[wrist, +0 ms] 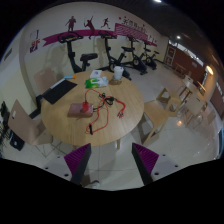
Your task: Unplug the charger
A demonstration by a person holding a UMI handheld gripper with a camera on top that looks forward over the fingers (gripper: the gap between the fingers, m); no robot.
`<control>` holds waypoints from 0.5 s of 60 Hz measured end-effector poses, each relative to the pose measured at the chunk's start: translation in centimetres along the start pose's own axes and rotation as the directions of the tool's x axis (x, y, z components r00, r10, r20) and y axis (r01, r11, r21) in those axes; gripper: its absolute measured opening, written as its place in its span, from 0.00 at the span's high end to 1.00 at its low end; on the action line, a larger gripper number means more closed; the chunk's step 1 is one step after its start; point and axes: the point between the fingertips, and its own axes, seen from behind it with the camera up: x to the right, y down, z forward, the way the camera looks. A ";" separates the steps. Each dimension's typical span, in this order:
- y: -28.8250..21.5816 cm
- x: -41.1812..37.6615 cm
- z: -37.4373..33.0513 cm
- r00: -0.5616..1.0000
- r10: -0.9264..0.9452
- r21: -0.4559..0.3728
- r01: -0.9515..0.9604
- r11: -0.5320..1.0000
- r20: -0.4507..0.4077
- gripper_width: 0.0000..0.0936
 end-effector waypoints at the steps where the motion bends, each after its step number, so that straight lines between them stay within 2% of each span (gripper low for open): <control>1: 0.5 0.1 -0.8 1.000 -0.005 -0.002 0.005 1.000 0.001 0.08; 17: 0.1 -5.4 2.6 0.993 -0.062 -0.006 0.063 0.998 0.097 0.08; 30: -0.4 -11.4 6.9 0.983 -0.080 0.050 0.072 0.996 0.167 0.09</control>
